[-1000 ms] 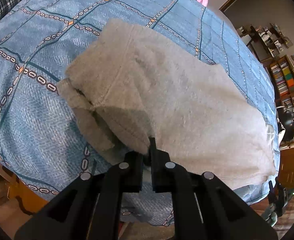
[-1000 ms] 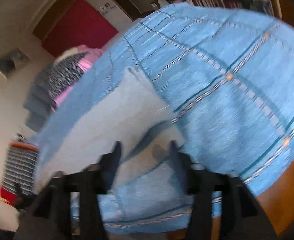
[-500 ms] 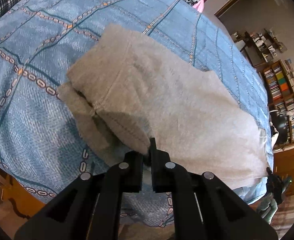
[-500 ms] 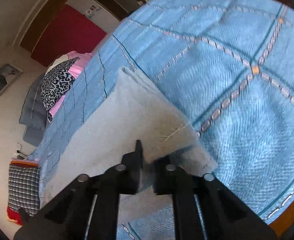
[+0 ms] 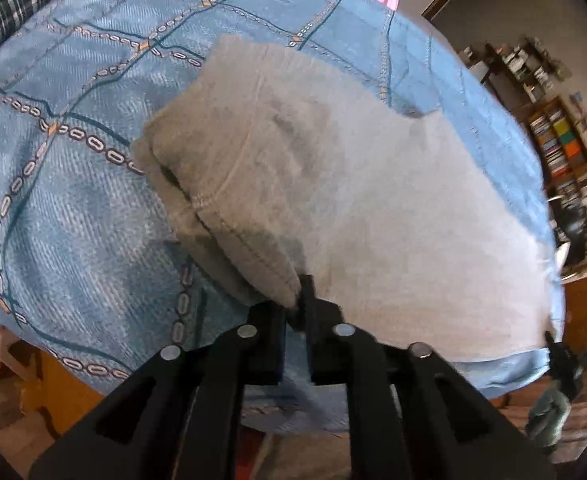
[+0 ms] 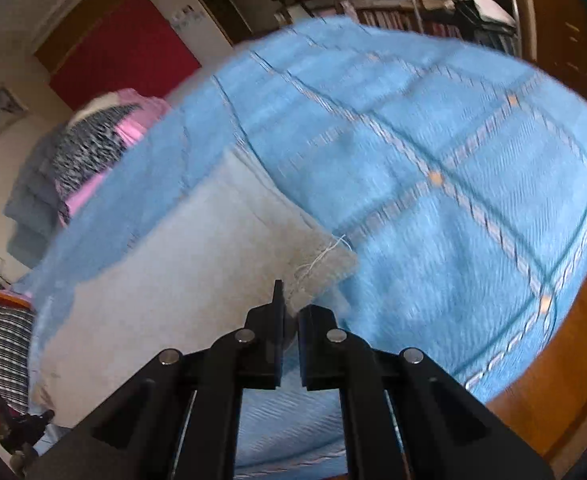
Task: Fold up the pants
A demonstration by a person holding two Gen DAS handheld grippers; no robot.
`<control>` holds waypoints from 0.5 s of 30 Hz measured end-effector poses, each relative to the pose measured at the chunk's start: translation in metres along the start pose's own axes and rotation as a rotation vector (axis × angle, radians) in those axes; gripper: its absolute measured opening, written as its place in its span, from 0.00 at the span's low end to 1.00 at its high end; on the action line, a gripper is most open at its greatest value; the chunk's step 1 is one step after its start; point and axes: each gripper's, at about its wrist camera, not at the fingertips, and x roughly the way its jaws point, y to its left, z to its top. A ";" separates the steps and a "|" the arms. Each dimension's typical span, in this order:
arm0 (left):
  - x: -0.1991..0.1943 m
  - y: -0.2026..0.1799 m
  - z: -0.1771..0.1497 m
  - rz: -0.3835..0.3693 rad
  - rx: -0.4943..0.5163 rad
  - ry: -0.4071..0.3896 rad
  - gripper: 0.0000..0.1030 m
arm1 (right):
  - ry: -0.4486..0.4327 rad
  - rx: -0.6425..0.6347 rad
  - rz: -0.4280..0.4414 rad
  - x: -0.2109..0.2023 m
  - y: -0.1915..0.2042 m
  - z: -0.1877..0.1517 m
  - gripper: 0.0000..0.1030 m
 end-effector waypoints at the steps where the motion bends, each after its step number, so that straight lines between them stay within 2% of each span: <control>1: 0.002 -0.001 -0.001 0.008 0.010 -0.002 0.12 | 0.005 -0.003 0.004 0.002 -0.005 -0.003 0.05; 3: 0.002 -0.004 0.000 0.024 0.033 -0.005 0.15 | 0.001 -0.031 0.007 0.002 -0.009 -0.006 0.05; 4: 0.000 -0.006 0.000 0.039 0.044 -0.009 0.20 | 0.002 -0.057 0.000 0.001 -0.008 -0.005 0.07; 6: -0.007 -0.007 0.000 0.061 0.059 -0.028 0.26 | -0.002 -0.086 -0.017 -0.001 -0.006 -0.004 0.13; 7: -0.009 -0.005 0.001 0.067 0.060 -0.032 0.28 | -0.010 -0.103 -0.041 -0.003 -0.006 -0.003 0.22; 8: -0.013 -0.004 0.002 0.073 0.059 -0.037 0.29 | -0.024 -0.119 -0.068 -0.006 -0.006 -0.003 0.26; 10: -0.021 0.001 0.002 0.094 0.047 -0.051 0.33 | -0.038 -0.138 -0.097 -0.008 -0.009 0.000 0.29; 11: -0.026 0.005 0.003 0.131 0.037 -0.064 0.37 | -0.045 -0.148 -0.109 -0.011 -0.008 0.000 0.32; 12: -0.032 0.008 0.004 0.160 0.032 -0.079 0.42 | -0.060 -0.172 -0.139 -0.014 -0.006 0.000 0.34; 15: -0.047 0.014 0.010 0.234 0.006 -0.136 0.42 | -0.118 -0.233 -0.271 -0.023 0.001 0.001 0.36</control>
